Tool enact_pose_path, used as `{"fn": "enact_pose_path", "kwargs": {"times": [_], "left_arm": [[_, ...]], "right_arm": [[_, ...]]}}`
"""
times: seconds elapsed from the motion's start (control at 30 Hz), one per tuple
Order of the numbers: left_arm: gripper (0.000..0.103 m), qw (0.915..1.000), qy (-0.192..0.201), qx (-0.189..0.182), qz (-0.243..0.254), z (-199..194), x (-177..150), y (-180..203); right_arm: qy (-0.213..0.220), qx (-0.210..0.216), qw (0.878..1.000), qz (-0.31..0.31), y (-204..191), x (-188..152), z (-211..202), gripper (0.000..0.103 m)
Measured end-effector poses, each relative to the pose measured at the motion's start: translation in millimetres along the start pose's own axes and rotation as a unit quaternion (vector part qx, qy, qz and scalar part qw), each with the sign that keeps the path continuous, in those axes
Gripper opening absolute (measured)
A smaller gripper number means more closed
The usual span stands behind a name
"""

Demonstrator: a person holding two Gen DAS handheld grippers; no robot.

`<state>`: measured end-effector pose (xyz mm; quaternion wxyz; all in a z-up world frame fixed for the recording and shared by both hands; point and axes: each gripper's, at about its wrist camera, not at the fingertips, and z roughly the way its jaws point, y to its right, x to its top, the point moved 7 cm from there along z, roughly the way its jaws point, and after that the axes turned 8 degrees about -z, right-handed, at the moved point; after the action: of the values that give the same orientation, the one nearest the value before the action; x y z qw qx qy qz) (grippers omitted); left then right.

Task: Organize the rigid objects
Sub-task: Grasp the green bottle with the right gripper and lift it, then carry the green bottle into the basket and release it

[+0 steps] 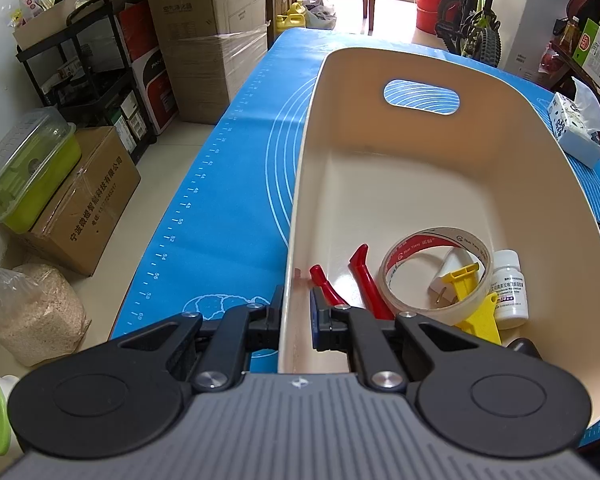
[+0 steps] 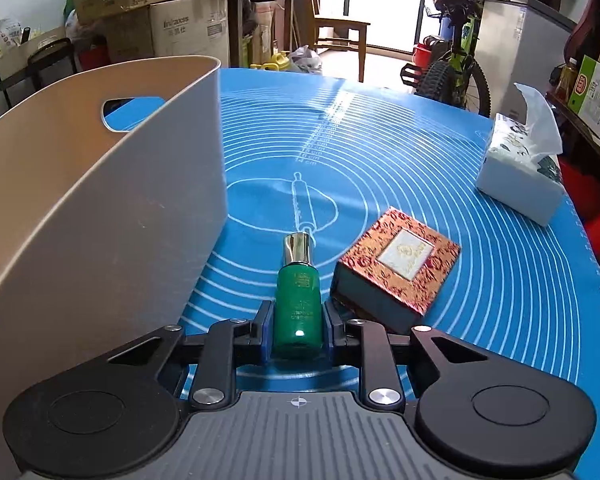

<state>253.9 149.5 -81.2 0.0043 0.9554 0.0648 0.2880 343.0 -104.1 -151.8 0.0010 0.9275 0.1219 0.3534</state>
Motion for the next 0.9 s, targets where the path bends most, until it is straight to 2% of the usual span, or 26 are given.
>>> {"fn": "enact_pose_path", "kwargs": {"times": [0.47, 0.9], "left_arm": [[0.013, 1.0, 0.0, 0.001, 0.0, 0, 0, -1], [0.013, 1.0, 0.0, 0.001, 0.0, 0, -1, -1]], "right_arm": [[0.041, 0.012, 0.999, -0.011, 13, -16, -51, 0.033], [0.11, 0.032, 0.993, 0.014, 24, 9, -114, 0.033]]}}
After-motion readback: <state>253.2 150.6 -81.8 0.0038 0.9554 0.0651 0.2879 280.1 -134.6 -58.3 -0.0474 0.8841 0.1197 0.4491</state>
